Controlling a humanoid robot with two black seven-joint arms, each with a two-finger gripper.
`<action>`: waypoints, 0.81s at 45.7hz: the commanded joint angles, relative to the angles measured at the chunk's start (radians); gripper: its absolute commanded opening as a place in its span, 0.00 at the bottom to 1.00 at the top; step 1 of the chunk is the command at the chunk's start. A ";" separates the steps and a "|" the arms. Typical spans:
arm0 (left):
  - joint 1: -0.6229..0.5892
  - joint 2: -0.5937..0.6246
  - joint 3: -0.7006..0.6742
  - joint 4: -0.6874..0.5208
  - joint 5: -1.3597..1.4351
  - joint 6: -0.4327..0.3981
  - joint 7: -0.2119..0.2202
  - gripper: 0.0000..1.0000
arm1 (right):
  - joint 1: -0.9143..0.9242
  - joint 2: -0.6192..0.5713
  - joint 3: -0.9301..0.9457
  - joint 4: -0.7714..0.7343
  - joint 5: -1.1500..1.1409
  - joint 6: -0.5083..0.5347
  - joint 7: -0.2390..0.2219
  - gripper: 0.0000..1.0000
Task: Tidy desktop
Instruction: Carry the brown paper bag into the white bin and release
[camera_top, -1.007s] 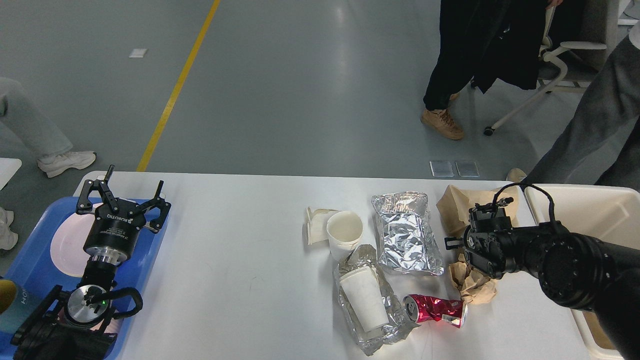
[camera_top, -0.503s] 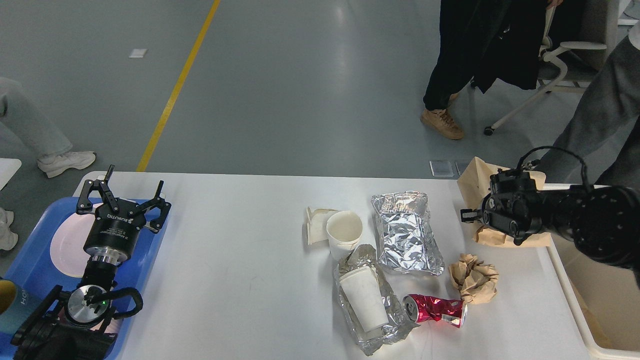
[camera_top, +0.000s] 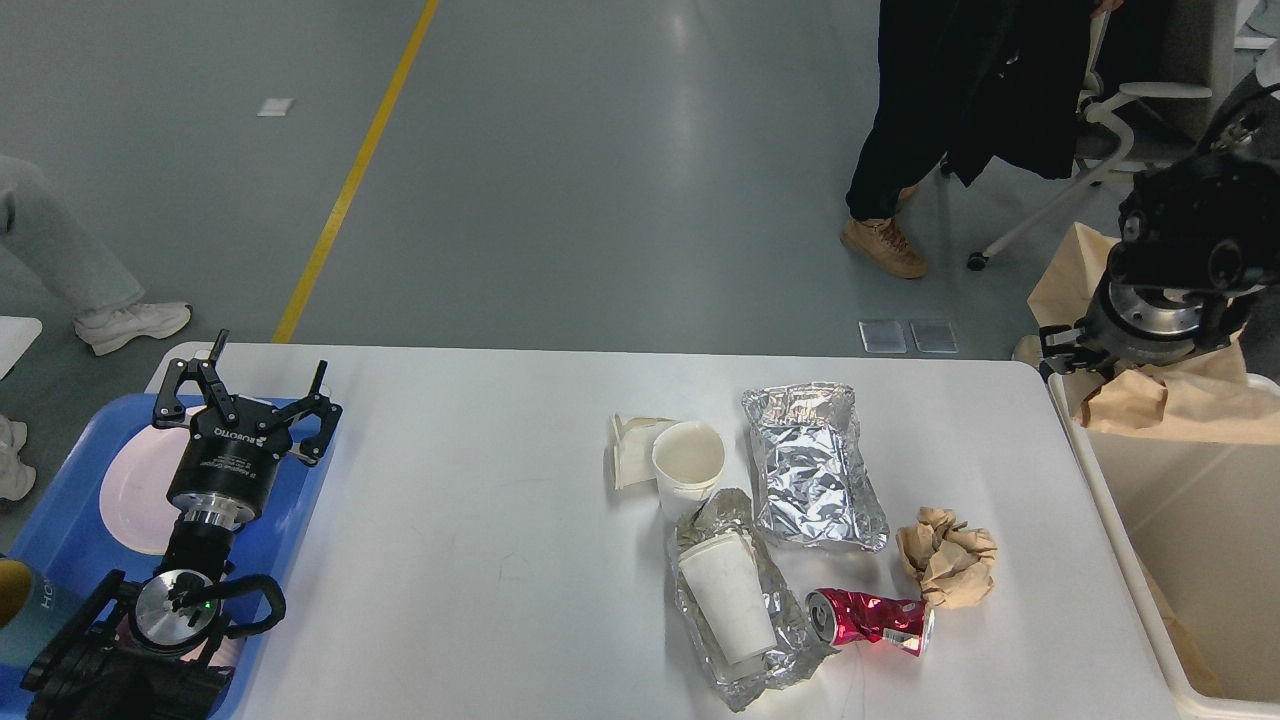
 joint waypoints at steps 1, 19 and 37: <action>0.000 0.000 0.000 0.000 0.000 0.000 0.000 0.96 | 0.215 0.014 -0.085 0.183 0.065 0.056 0.013 0.00; 0.000 0.000 0.000 0.002 0.000 0.002 0.000 0.96 | 0.439 0.042 -0.336 0.406 0.125 0.162 0.398 0.00; 0.002 0.000 0.000 0.000 0.000 0.002 0.000 0.96 | 0.320 -0.208 -0.380 0.338 0.103 -0.013 0.383 0.00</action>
